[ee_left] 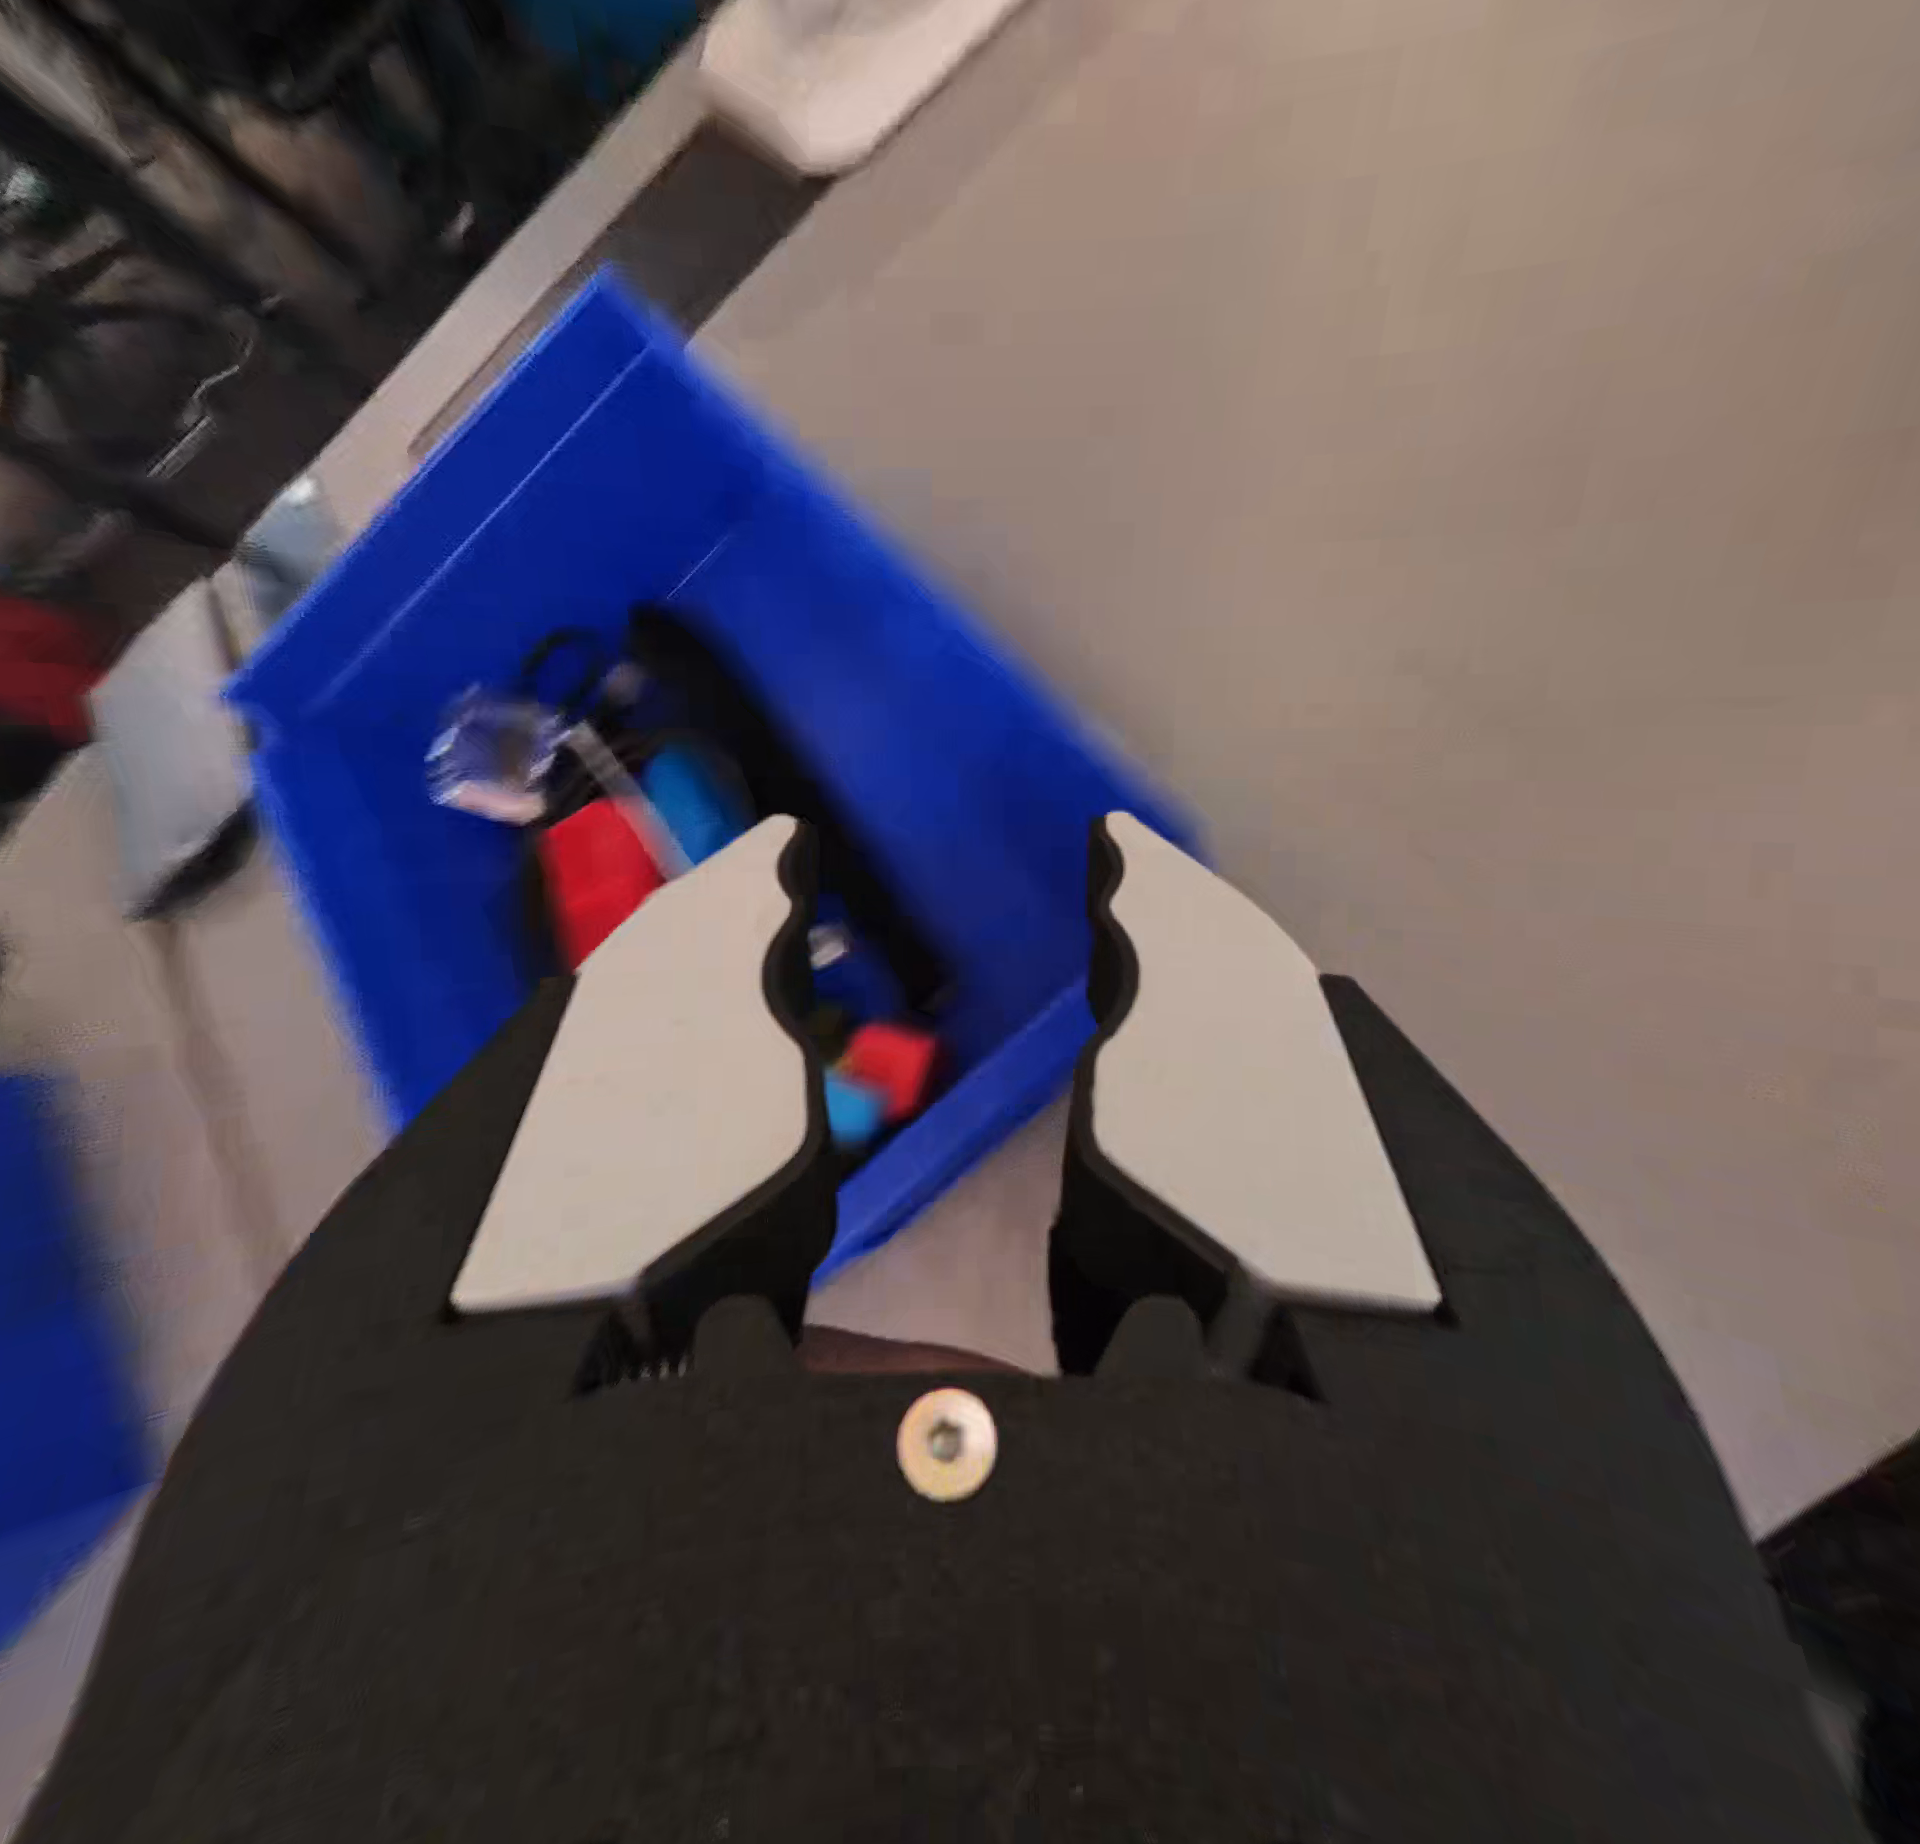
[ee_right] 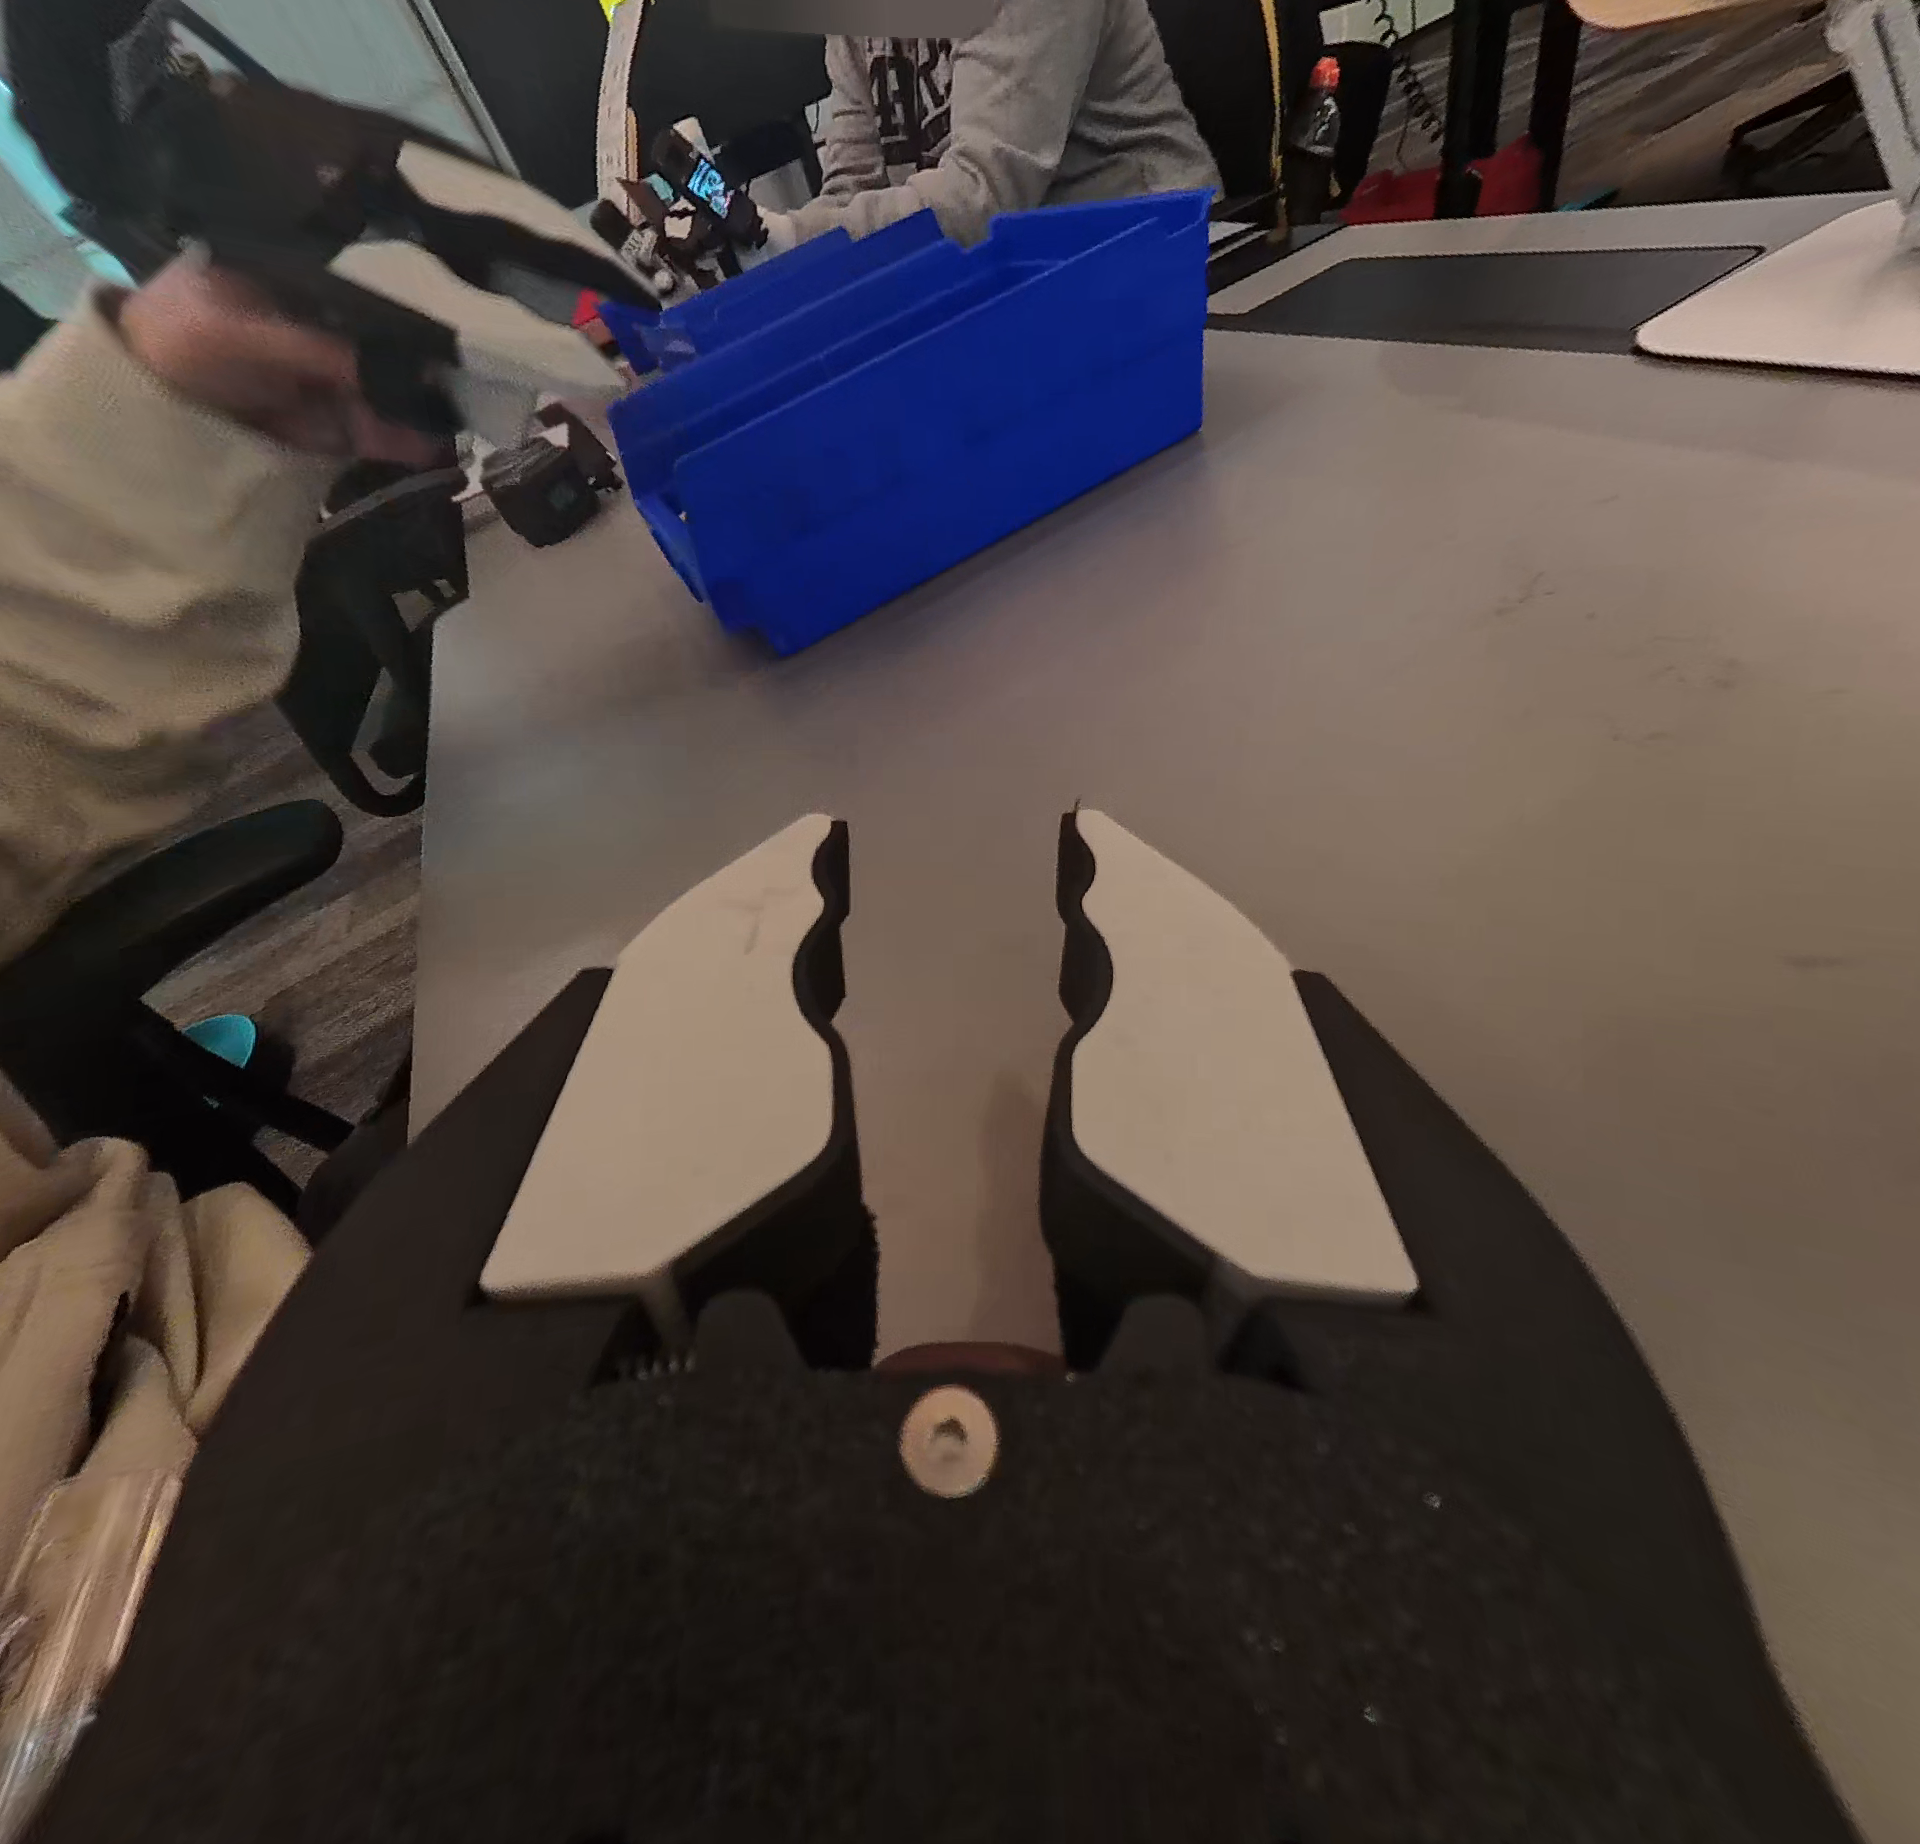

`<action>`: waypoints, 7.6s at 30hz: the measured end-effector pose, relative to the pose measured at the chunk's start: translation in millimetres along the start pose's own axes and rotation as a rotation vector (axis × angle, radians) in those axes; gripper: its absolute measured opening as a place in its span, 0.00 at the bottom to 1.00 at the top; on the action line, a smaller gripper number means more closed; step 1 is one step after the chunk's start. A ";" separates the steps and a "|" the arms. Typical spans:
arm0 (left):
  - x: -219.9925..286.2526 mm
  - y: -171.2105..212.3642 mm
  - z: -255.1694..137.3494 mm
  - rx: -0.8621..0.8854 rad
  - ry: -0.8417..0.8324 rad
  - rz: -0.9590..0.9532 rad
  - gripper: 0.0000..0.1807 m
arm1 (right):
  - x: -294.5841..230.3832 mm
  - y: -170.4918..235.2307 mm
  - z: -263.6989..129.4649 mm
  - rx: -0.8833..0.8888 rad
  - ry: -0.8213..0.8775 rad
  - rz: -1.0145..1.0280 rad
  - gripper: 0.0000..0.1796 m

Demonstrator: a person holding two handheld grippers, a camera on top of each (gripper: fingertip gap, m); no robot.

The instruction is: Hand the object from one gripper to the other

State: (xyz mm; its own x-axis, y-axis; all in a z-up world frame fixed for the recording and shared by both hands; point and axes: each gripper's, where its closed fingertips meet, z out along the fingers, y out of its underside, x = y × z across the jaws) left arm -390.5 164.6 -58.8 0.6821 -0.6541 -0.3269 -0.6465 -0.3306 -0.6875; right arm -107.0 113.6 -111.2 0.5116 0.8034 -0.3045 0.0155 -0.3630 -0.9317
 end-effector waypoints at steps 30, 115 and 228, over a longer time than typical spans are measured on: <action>-74.7 81.0 41.1 -0.730 0.562 0.225 0.11 | -14.2 -0.6 -10.9 0.005 -0.080 0.060 0.21; 175.5 -126.9 20.4 0.441 0.838 -0.257 0.07 | -52.3 -38.8 21.3 -0.410 -0.200 -0.546 0.24; 166.8 -93.4 17.2 0.226 0.545 0.199 0.01 | -30.6 6.0 28.9 -0.350 -0.282 -0.553 0.03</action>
State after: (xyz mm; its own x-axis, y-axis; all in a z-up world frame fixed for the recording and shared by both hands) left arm -210.5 98.1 -60.3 0.2453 -0.9613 -0.1257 -0.6144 -0.0538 -0.7871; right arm -147.4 100.5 -113.2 0.1078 0.9880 0.1110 0.5077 0.0412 -0.8606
